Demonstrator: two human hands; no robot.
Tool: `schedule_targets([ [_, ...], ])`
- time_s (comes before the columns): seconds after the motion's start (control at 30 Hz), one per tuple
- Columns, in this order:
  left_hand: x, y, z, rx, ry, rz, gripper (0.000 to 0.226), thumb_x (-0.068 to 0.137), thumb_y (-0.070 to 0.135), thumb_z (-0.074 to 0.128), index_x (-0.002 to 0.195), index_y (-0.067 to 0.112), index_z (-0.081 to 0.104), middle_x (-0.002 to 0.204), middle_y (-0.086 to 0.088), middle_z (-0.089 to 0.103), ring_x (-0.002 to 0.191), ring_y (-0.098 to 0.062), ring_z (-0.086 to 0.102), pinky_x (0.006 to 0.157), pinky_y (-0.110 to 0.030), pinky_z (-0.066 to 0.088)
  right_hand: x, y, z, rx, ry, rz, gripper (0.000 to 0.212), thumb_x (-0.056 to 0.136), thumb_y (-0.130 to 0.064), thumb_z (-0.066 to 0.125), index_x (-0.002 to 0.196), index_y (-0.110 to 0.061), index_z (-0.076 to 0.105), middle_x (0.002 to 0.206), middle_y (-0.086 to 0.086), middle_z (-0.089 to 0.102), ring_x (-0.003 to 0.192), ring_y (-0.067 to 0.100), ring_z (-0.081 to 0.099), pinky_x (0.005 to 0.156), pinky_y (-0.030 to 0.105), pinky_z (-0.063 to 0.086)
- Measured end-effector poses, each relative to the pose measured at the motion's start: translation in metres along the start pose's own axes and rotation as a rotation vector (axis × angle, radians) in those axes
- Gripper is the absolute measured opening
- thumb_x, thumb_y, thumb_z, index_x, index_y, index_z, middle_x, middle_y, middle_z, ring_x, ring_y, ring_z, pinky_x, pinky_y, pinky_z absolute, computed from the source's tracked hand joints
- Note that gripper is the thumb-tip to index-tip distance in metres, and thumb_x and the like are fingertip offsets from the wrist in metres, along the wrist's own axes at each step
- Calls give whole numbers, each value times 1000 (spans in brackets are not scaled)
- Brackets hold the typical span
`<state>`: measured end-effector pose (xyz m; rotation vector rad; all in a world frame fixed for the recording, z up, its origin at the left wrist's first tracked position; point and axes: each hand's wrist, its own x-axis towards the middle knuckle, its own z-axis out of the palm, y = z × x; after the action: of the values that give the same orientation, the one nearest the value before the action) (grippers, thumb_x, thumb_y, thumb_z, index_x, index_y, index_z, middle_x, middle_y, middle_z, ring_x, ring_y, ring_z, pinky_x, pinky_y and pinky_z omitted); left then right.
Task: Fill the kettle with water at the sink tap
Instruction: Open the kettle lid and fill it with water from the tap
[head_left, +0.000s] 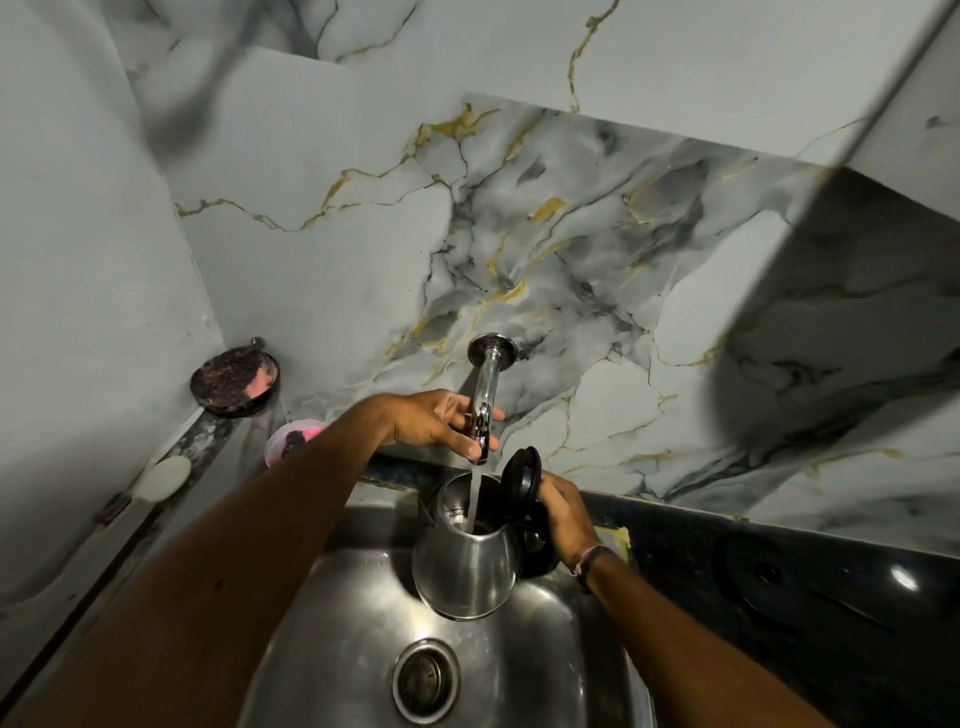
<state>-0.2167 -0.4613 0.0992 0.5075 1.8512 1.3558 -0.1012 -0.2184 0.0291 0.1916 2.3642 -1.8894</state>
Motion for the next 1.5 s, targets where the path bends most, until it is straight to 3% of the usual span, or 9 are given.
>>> schedule_targets([
  [0.17,-2,-1,4,-39,16,6,60,96,-9,75,149,16,60,136,-11,77,113,-12,80,92,-20,61,1,5,0,-23,-9,-32,60,80,-58,54,89,-3,75,97,26,76,89,32,73,89,47,58],
  [0.33,-3,0,5,-24,18,1,55,96,-7,76,142,21,65,137,-11,77,115,-12,79,102,-25,57,3,6,3,-25,-25,-42,54,80,-55,55,83,-5,73,80,5,75,80,14,69,80,36,55],
  [0.47,-3,0,4,-44,22,-17,53,95,-5,77,137,26,67,135,-8,78,121,-16,77,108,-32,55,4,6,3,-21,-28,-51,46,86,-46,54,82,-4,73,88,21,77,83,17,70,82,37,56],
  [0.63,-2,0,3,-69,17,-36,54,96,-6,77,139,24,66,131,-4,81,118,-15,78,96,-22,61,3,3,4,-35,-33,-42,32,90,-38,52,72,-24,73,79,-2,75,75,3,70,77,30,53],
  [0.83,-1,1,1,-70,6,-59,60,95,-6,77,148,18,61,136,-8,78,118,-13,78,100,-25,58,6,8,3,-41,-28,-62,35,84,-51,56,70,-27,77,76,-1,73,77,11,68,76,30,55],
  [1.03,0,-1,1,-91,-1,-62,59,95,-6,77,146,20,62,136,-8,78,119,-14,78,102,-28,58,9,16,1,-15,-10,-81,54,85,-46,54,84,6,69,93,37,69,82,26,64,82,44,53],
  [1.23,-1,-1,2,-100,3,-60,57,94,-5,78,142,22,64,135,-8,78,118,-15,78,101,-29,58,10,15,1,-9,3,-72,51,84,-43,55,79,6,66,78,18,66,79,25,62,80,42,52],
  [1.33,0,-2,1,-100,-1,-64,55,94,-5,79,138,26,66,134,-8,79,119,-16,78,106,-34,56,10,17,1,-23,7,-70,35,87,-38,55,69,-12,70,76,9,68,78,24,63,80,43,52],
  [1.5,1,-3,1,-89,18,-67,55,93,-5,80,136,27,67,132,-6,80,121,-17,77,115,-41,52,11,16,1,-27,11,-85,42,80,-50,55,69,-12,70,76,18,70,77,22,63,78,40,52],
])
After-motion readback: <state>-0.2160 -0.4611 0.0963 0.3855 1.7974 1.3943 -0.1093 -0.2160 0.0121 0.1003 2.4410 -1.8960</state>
